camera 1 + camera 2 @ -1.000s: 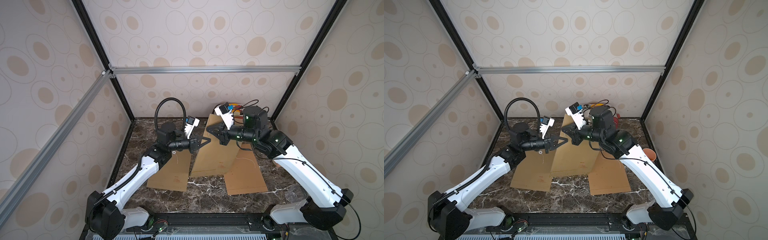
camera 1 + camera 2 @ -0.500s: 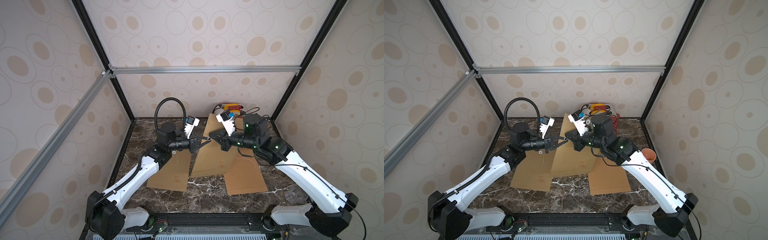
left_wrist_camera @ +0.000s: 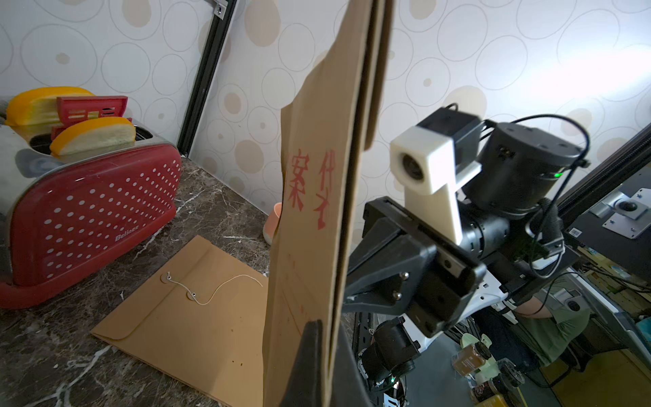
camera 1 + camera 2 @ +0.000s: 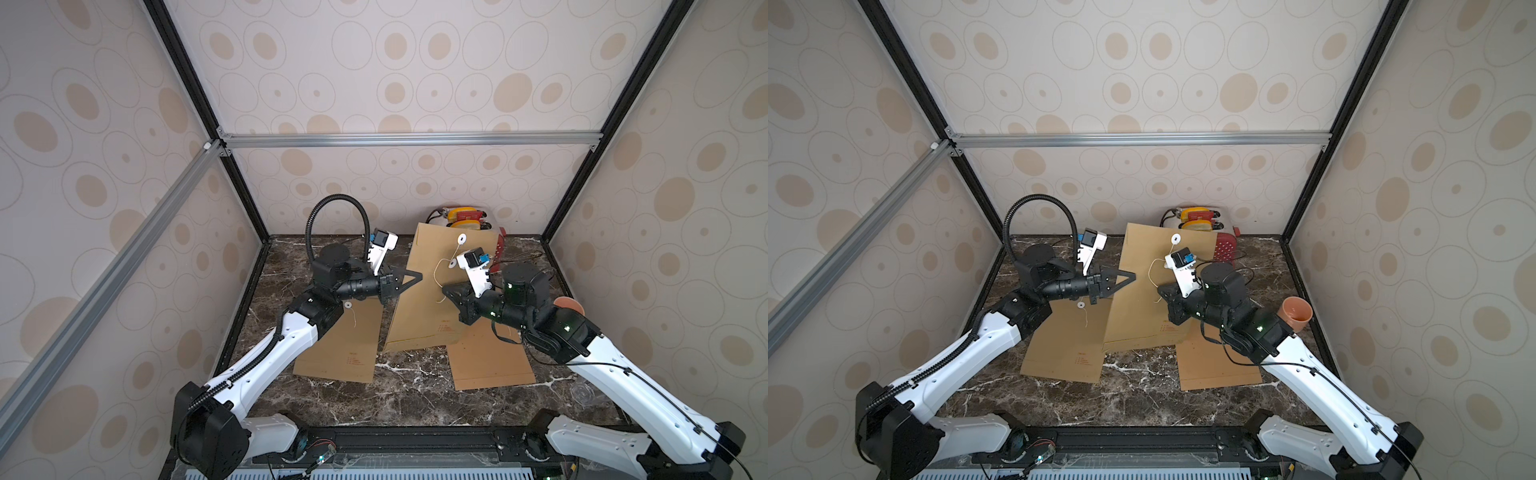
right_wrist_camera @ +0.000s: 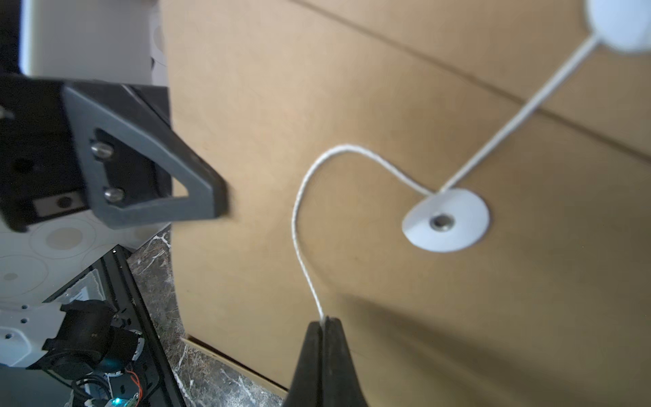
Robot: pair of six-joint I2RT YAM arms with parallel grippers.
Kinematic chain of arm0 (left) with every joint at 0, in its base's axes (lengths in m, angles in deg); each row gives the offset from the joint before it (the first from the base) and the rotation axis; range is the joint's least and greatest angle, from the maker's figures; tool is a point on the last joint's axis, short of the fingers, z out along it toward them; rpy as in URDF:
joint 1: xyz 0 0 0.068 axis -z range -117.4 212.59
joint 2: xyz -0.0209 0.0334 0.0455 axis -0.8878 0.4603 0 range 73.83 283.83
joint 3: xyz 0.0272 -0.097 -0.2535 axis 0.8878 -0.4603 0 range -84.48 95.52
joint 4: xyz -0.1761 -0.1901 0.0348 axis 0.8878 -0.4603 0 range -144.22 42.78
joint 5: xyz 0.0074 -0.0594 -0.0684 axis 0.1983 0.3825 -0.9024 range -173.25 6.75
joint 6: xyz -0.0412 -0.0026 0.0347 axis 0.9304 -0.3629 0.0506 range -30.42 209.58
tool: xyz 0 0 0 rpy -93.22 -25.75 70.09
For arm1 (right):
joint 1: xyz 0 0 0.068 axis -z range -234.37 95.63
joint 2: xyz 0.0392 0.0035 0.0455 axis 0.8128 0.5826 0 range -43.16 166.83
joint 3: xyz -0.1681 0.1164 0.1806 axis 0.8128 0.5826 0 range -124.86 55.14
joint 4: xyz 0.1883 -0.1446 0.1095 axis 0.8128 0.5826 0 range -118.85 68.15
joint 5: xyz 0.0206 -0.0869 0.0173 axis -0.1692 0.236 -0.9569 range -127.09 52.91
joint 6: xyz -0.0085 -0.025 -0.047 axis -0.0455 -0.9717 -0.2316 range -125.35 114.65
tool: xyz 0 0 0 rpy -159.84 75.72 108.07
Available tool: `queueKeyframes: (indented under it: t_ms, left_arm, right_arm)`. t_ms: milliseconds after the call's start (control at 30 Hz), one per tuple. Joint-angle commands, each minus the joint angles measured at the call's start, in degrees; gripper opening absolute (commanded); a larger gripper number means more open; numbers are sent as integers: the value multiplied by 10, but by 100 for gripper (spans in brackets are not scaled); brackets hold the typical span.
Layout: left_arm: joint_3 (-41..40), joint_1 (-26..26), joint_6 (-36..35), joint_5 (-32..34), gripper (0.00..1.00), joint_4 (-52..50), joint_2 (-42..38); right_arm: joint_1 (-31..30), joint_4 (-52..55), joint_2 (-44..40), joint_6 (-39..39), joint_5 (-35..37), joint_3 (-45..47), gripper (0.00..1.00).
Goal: Close the mouth of the file bag
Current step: Close the file bag.
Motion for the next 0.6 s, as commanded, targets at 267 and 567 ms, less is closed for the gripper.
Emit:
queueKeyframes:
  t_ms: [267,567]
  left_arm:
    - [3,-2,22,-14,0,51,-16]
    - [2,-2,28,-19,0,59,-15]
  right_arm:
    - [22,-43,-21,34,10,71,0]
    - [34,-43,-30,38,20,93,0]
